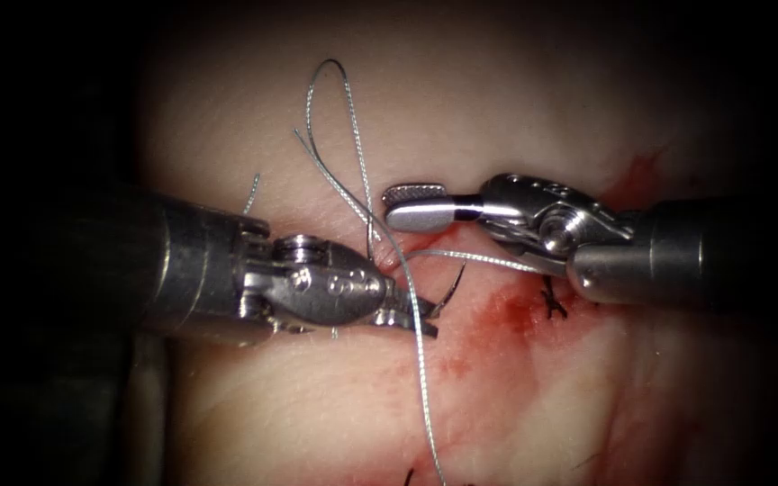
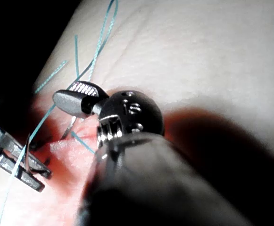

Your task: Wound Closure

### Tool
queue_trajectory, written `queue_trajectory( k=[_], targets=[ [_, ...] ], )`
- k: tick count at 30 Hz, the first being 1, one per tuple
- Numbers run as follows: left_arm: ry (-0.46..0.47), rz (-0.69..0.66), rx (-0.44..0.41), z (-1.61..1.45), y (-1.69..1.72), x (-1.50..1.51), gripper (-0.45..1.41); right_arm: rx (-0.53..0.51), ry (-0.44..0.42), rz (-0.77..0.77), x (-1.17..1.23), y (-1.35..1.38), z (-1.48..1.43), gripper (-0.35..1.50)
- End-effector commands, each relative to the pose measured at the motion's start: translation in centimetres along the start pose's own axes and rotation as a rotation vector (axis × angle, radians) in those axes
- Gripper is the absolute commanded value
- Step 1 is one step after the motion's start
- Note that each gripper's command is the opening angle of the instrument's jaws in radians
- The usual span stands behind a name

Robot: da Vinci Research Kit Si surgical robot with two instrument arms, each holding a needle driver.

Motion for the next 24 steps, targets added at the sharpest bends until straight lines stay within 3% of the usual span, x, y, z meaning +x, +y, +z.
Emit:
queue_trajectory(
  k=[1,2,3,4,5,10,15,17,24],
  targets=[
    [0.025,-0.049,-0.022,0.05,0.0,0.01,-0.45,0.001,-0.002,-0.026,0.04,-0.02,0.09,0.69],
    [0.05,-0.115,-0.036,0.03,0.02,0.01,-0.45,-0.003,-0.004,-0.053,0.06,-0.04,0.08,0.81],
    [0.081,-0.274,-0.057,0.01,0.05,0.03,-0.45,-0.007,-0.006,-0.085,0.1,-0.06,0.08,0.98],
    [0.105,-0.407,-0.066,0.0,0.07,0.05,-0.45,-0.009,-0.006,-0.105,0.14,-0.07,0.07,1.03],
    [0.124,-0.452,-0.063,-0.01,0.1,0.06,-0.45,-0.01,-0.003,-0.111,0.19,-0.09,0.06,1.05],
    [0.112,-0.558,-0.049,-0.14,0.28,0.27,-0.45,-0.022,0.019,-0.193,0.55,-0.2,-0.07,1.1],
    [0.247,-0.575,-0.118,-0.37,0.27,0.53,-0.45,-0.034,0.034,-0.224,0.82,-0.25,-0.21,1.06],
    [0.277,-0.598,-0.136,-0.47,0.27,0.59,-0.45,-0.033,0.035,-0.231,0.86,-0.27,-0.27,1.05],
    [0.377,-0.884,-0.276,-0.83,0.4,0.64,-0.45,-0.03,0.032,-0.236,0.78,-0.31,-0.42,1.01]
  ],
)
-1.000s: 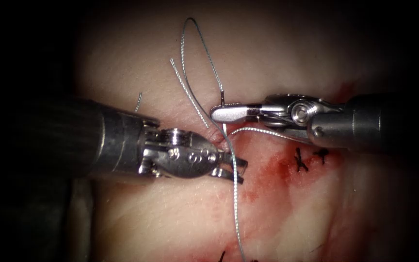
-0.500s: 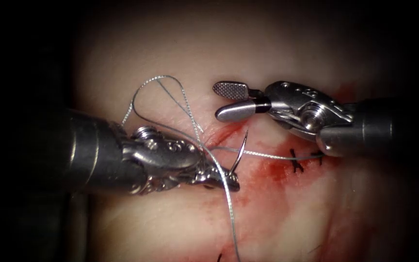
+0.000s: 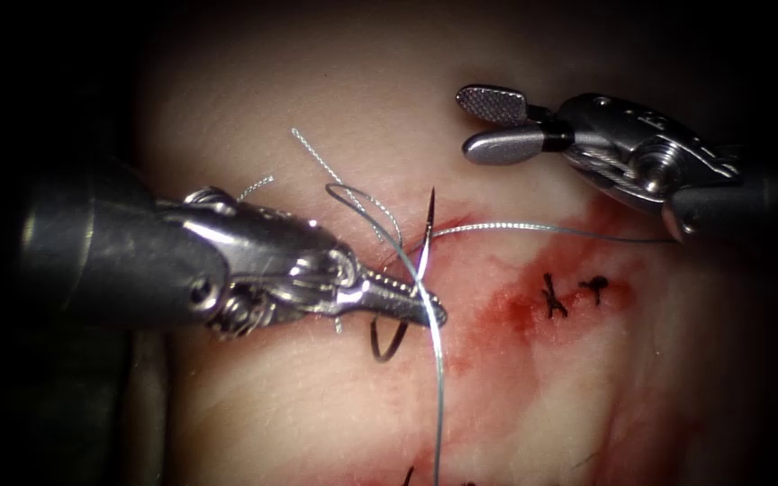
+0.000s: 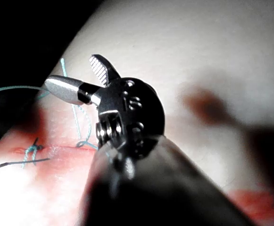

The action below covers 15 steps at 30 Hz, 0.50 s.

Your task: Wound Closure

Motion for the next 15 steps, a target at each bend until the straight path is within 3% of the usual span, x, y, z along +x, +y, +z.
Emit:
queue_trajectory(
  k=[1,7,9,11,15],
  targets=[
    [-0.003,-0.044,-0.005,0.01,0.01,0.01,-0.45,-0.005,0.002,-0.002,-0.05,0.01,0.06,1.01],
    [-0.058,-0.195,-0.051,-0.22,0.26,-0.02,-0.45,-0.047,0.015,-0.007,-0.1,-0.04,0.05,1.01],
    [-0.086,-0.194,-0.027,-0.24,0.28,-0.08,-0.45,-0.062,0.019,-0.009,-0.12,-0.06,0.05,1.0],
    [-0.118,-0.19,0.02,-0.22,0.24,-0.13,-0.45,-0.07,0.021,-0.012,-0.16,-0.11,0.06,1.13],
    [-0.242,-0.17,0.04,-0.17,0.08,-0.3,-0.45,-0.05,-0.002,-0.021,-0.27,-0.3,0.02,0.98]
  ],
)
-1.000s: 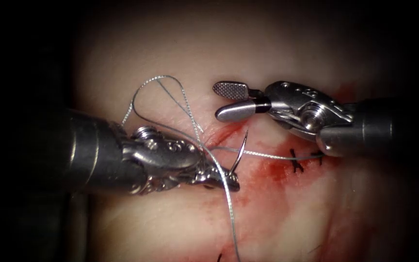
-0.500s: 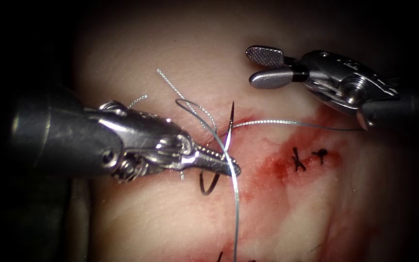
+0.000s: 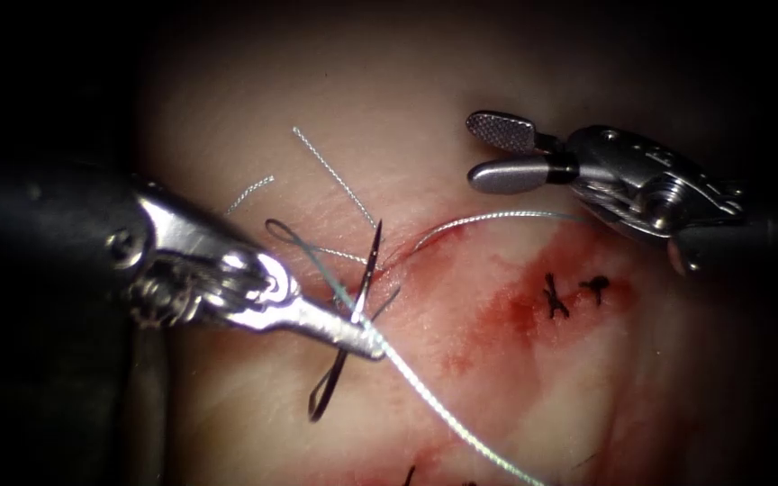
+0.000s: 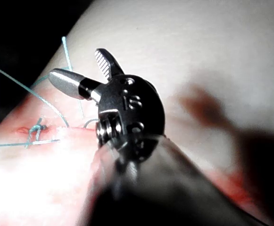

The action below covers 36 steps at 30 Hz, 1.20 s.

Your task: Wound Closure

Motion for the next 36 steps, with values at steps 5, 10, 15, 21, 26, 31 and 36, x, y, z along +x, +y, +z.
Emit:
queue_trajectory(
  k=[5,10,15,21,26,31,36],
  targets=[
    [-0.298,-0.096,0.137,0.16,-0.42,-0.6,-0.45,0.018,-0.018,0.005,-0.14,-0.34,-0.05,0.47],
    [-0.593,-0.185,0.332,0.02,-0.56,-1.13,-0.45,0.02,-0.02,0.027,-0.17,-0.5,-0.06,0.37],
    [-0.688,-0.148,0.615,-0.24,-0.42,-1.13,-0.45,0.017,-0.019,0.039,-0.18,-0.52,-0.02,0.37],
    [-0.672,-0.066,0.844,-1.08,-0.14,-1.14,-0.45,0.015,-0.02,0.054,-0.2,-0.51,0.0,0.32],
    [-0.4,-0.001,0.605,-1.38,0.25,-0.8,-0.45,0.014,-0.02,0.057,-0.22,-0.5,0.02,0.29],
    [-0.197,0.124,0.306,-1.35,0.81,-0.33,-0.45,0.01,-0.019,0.056,-0.23,-0.46,0.02,0.15],
    [0.015,0.175,0.089,-1.36,1.19,0.11,-0.45,0.013,0.002,0.059,-0.22,-0.42,0.04,0.15]
  ],
)
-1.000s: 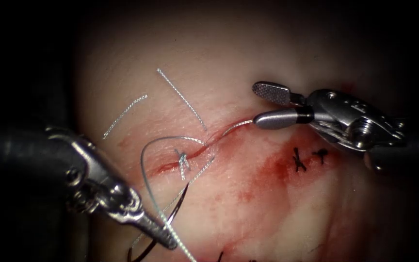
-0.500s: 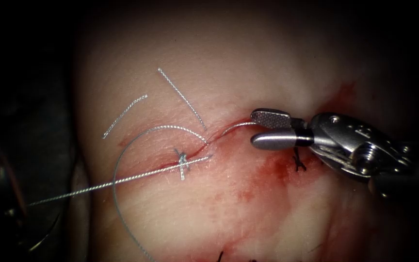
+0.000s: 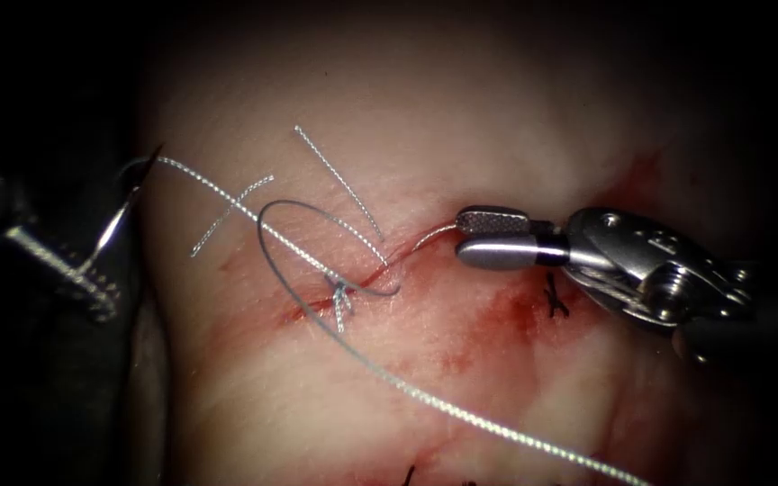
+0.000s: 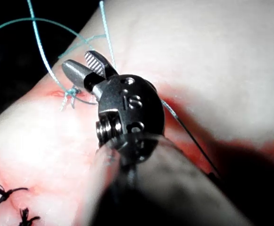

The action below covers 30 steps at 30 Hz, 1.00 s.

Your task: Wound Closure

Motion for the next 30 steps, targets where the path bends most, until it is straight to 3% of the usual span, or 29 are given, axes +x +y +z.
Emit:
queue_trajectory(
  k=[1,5,14,20,23,26,30],
  targets=[
    [0.062,0.033,-0.023,0.01,0.02,0.13,-0.45,0.0,0.004,-0.001,-0.01,0.02,0.1,0.15],
    [0.221,0.079,-0.086,-0.17,0.15,0.36,-0.45,-0.001,0.005,0.0,0.0,0.03,0.1,0.19],
    [0.409,0.192,-0.178,-0.62,0.64,0.53,-0.45,-0.007,0.008,0.009,0.09,0.05,0.08,0.19],
    [0.495,0.266,-0.192,-0.86,0.97,0.59,-0.45,-0.013,0.012,0.025,0.2,0.09,0.02,0.12],
    [0.541,0.276,-0.21,-0.93,1.04,0.6,-0.45,-0.022,0.018,-0.008,0.3,0.14,0.01,-0.01],
    [0.549,0.278,-0.23,-0.93,1.07,0.6,-0.45,-0.034,0.023,-0.036,0.38,0.19,0.01,-0.35],
    [0.576,0.283,-0.27,-0.93,1.09,0.6,-0.45,-0.043,0.009,-0.076,0.3,0.25,0.05,-0.35]
  ],
)
